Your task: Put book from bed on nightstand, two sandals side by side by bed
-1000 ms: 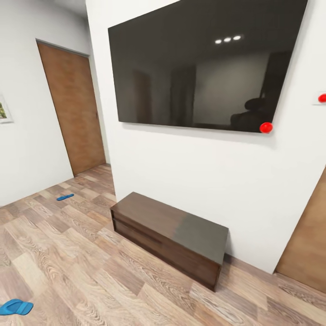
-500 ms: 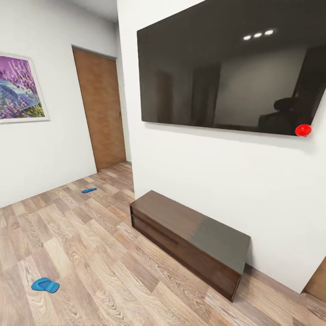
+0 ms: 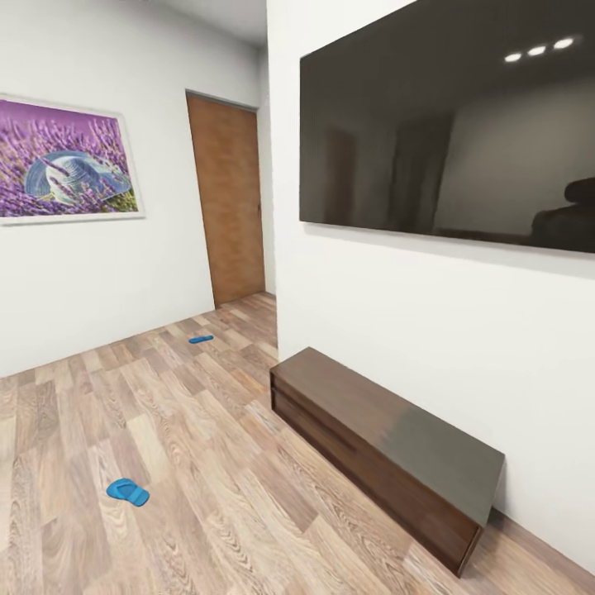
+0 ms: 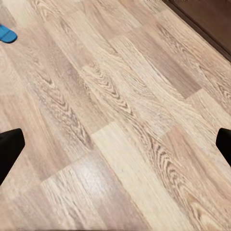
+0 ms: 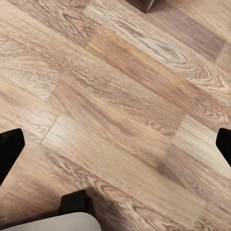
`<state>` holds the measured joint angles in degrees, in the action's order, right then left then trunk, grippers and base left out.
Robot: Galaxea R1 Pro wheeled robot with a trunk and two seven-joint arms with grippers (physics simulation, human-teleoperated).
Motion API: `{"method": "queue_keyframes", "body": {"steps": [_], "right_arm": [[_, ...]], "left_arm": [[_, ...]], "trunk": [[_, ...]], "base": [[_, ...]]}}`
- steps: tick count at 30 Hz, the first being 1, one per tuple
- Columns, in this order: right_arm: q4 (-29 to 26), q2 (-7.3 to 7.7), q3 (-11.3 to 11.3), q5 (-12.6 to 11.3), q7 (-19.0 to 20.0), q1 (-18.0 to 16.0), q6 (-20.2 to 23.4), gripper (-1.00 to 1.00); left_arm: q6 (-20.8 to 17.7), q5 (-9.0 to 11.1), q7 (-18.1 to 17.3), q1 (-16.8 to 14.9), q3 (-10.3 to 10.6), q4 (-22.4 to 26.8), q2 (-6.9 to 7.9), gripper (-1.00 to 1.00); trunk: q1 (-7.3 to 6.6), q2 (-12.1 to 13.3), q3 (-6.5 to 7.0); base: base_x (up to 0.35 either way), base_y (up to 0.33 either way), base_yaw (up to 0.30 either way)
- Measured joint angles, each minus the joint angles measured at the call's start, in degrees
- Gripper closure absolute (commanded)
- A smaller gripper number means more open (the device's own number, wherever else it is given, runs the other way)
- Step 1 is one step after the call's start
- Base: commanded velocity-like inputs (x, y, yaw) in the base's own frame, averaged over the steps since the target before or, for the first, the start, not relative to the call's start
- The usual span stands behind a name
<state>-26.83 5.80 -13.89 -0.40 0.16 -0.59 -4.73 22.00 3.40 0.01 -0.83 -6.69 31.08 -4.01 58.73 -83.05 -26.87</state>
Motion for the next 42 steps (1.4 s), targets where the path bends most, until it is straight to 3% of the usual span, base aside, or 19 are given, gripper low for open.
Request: {"method": "queue_keyframes", "body": {"steps": [42], "right_arm": [[0.0, 0.01, -0.1, -0.1, 0.0, 0.0, 0.0, -1.0]], "left_arm": [[0.0, 0.0, 0.0, 0.0, 0.0, 0.0, -0.01, -1.0]], "trunk": [[0.0, 0.0, 0.0]], "base": [[0.0, 0.0, 0.293]]}}
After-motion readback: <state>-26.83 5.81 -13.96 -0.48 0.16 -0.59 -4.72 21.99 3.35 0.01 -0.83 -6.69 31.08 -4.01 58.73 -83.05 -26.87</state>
